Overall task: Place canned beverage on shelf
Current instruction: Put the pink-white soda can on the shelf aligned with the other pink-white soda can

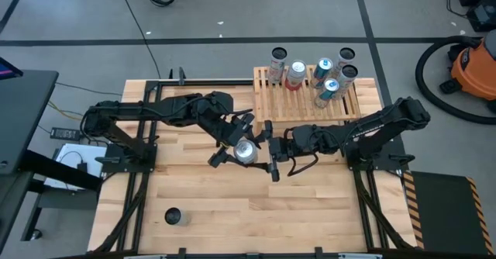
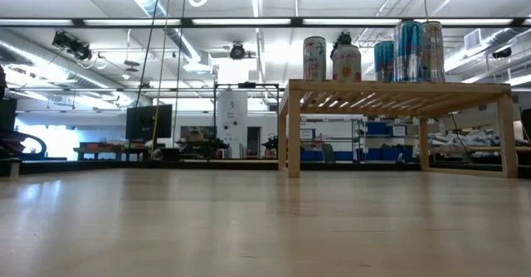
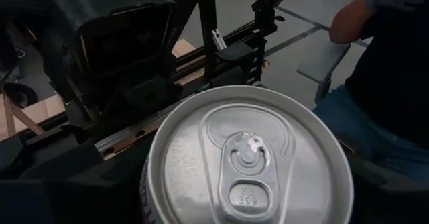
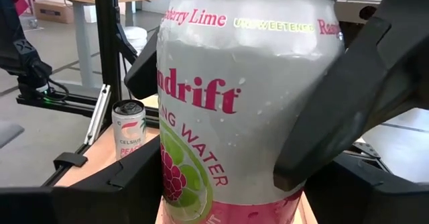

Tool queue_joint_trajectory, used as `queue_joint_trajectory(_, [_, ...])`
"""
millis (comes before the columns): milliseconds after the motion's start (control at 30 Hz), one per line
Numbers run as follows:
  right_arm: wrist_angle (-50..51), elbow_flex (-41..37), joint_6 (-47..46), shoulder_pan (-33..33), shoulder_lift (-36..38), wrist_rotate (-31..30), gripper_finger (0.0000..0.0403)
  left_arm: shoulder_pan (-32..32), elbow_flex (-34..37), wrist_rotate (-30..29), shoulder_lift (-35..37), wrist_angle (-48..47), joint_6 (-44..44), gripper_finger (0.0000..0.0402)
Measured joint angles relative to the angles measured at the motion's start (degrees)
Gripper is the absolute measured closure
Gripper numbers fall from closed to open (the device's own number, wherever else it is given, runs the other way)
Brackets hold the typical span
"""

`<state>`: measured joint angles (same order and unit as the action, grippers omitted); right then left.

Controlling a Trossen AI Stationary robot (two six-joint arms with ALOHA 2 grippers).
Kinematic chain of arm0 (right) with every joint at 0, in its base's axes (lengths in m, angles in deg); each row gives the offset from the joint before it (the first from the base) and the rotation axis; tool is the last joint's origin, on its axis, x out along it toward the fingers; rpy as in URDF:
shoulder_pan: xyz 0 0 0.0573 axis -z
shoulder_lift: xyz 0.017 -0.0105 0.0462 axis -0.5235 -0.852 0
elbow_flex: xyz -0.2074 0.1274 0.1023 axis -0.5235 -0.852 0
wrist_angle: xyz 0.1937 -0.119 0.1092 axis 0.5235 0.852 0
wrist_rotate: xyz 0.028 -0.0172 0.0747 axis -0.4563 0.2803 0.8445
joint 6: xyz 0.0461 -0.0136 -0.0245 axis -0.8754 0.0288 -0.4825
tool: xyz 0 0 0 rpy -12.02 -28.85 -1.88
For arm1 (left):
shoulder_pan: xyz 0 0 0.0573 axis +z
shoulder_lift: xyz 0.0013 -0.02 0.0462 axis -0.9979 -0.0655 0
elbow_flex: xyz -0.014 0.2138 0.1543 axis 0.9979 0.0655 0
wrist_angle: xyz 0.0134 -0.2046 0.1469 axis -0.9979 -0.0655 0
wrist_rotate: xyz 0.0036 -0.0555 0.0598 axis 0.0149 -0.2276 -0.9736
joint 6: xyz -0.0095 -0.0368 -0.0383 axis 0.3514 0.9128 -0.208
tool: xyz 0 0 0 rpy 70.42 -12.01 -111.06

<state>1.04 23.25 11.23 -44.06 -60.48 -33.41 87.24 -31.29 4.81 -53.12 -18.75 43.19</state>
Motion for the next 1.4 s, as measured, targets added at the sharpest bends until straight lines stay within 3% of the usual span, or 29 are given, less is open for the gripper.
queue_joint_trajectory(500, [-0.1, 0.0, 0.9, -0.1, 0.0, -2.7, 0.0109, 0.0, 0.0, -3.2, 0.0, 0.5, 0.8, 0.0086])
queue_joint_trajectory(767, [0.6, 0.0, 1.2, -0.2, -0.2, -10.4, 0.0109, 0.3, 0.0, -4.2, 0.0, 3.8, 6.5, 0.0086])
queue_joint_trajectory(1000, [0.2, 0.0, 2.3, -0.3, -0.2, -11.1, 0.0109, 0.5, 0.0, -3.7, 0.0, 3.7, 11.8, 0.0086])
queue_joint_trajectory(1200, [0.2, 0.0, 2.4, -0.3, -0.2, -16.4, 0.0109, 1.6, 0.0, -3.7, 0.0, 4.3, 15.7, 0.0086])
queue_joint_trajectory(1400, [0.2, 0.0, 1.2, -0.2, -0.2, -17.5, 0.0109, 3.0, 0.0, 0.9, 0.0, 4.1, 16.6, 0.0085])
